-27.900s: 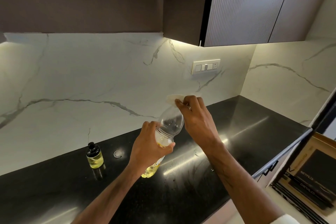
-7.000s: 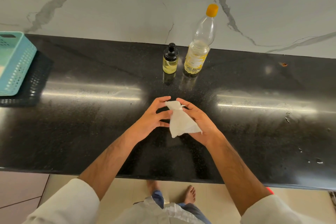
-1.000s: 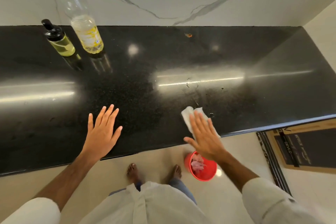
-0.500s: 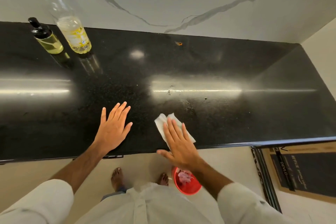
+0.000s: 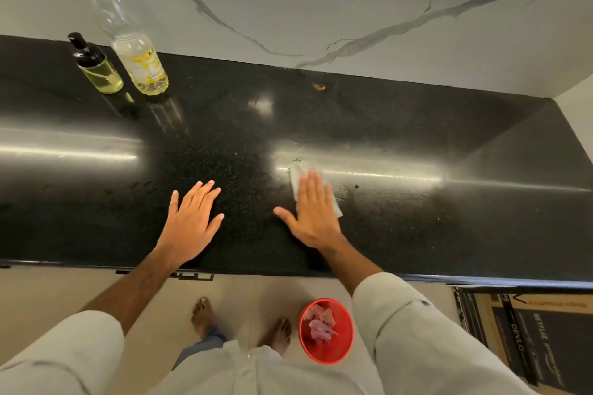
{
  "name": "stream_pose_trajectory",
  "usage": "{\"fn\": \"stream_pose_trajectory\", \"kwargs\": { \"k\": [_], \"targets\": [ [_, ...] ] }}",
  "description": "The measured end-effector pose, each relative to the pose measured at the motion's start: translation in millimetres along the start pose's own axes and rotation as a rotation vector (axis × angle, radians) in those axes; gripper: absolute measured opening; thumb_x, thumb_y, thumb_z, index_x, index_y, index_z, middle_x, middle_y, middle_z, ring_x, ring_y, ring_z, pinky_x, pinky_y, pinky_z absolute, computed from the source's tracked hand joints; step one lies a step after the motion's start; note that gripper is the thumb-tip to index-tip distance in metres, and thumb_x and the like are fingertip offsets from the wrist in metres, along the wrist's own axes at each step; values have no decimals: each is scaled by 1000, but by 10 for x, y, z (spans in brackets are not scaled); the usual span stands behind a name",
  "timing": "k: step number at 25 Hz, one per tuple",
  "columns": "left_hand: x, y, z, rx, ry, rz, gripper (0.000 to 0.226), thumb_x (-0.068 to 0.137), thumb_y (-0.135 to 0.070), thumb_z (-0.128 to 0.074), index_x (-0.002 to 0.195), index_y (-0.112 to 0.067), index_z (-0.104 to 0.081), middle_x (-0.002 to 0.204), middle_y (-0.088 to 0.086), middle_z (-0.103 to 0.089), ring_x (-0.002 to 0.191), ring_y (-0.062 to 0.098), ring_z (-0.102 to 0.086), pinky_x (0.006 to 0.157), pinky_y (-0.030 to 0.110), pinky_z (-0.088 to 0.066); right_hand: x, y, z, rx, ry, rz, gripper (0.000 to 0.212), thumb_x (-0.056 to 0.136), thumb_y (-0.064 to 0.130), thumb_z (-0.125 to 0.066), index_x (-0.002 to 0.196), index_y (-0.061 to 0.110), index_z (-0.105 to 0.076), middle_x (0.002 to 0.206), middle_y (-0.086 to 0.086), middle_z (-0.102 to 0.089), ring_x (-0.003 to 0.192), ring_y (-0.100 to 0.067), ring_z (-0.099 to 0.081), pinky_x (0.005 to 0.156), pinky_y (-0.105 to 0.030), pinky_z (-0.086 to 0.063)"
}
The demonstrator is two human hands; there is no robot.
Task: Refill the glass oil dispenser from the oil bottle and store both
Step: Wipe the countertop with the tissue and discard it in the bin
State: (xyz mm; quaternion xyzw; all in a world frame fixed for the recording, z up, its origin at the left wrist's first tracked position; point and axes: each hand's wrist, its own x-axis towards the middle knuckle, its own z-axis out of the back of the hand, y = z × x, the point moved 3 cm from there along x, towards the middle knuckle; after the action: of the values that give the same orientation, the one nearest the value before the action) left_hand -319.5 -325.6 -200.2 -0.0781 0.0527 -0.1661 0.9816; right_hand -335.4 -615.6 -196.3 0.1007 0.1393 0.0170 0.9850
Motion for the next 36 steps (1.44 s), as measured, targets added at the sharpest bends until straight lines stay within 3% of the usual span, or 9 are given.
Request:
{"fn": "stream_pose_trajectory", "kwargs": {
  "k": [3,6,13,16,20,23,31,33,36],
  "targets": [
    [-11,-4,6,8,-13,12,60,101,-40,-50,154,-16,-35,164,3,-31,154,23,-21,121,61,-20,-443,310,-164,-58,24,266,101,98,79,-19,163,5,5,171,-16,16,158,-27,21,129,-51,1],
    [-26,-9,-11,-3,-41,5,59,102,-39,-50,154,-16,-35,164,3,-31,154,23,-21,121,61,-18,-924,-37,-216,-63,58,343,95,101,75,-21,164,10,8,172,-10,16,158,-20,20,130,-47,2],
    [-20,-44,-11,-24,-43,14,58,102,-38,-51,153,-16,-37,163,4,-32,154,23,-22,121,61,-18,-181,-1265,310,44,-16,-139,105,92,84,-4,163,7,11,170,-13,21,158,-26,18,129,-53,-1],
    [-17,-63,21,-35,-29,21,58,102,-39,-50,154,-17,-37,163,2,-31,154,22,-21,122,61,-19,307,-751,354,79,-17,-116,114,87,88,-2,163,3,6,170,-19,15,158,-31,15,129,-53,2],
    [-26,-64,28,-25,-29,24,57,103,-42,-46,154,-18,-36,164,2,-31,154,21,-21,122,59,-18,-136,185,3,-23,63,296,104,96,81,-19,164,6,4,171,-14,15,158,-24,20,129,-47,7],
    [-32,-54,20,-7,-37,23,62,100,-50,-31,153,-18,-37,163,2,-32,153,21,-24,122,58,-19,-520,125,-90,-68,119,466,95,100,77,-19,164,13,7,171,-8,17,157,-16,23,130,-43,8],
    [8,-45,69,-33,-3,18,58,102,-44,-48,154,-22,-35,164,0,-30,154,20,-21,123,57,-20,890,-546,507,26,10,-18,109,88,85,-1,164,8,8,172,-11,16,159,-24,16,129,-52,0],
    [-16,-32,61,-34,-1,29,59,101,-43,-49,154,-22,-35,164,0,-29,154,19,-20,123,56,-20,993,-126,475,-18,-17,67,112,88,86,-1,164,3,0,172,-17,5,160,-31,8,129,-51,-1],
    [-35,-23,48,-29,-16,29,60,101,-43,-50,154,-21,-35,164,0,-29,154,20,-21,123,57,-19,377,600,142,-34,59,442,104,94,81,-15,164,6,-2,173,-15,1,160,-26,9,129,-46,7]
  ]
}}
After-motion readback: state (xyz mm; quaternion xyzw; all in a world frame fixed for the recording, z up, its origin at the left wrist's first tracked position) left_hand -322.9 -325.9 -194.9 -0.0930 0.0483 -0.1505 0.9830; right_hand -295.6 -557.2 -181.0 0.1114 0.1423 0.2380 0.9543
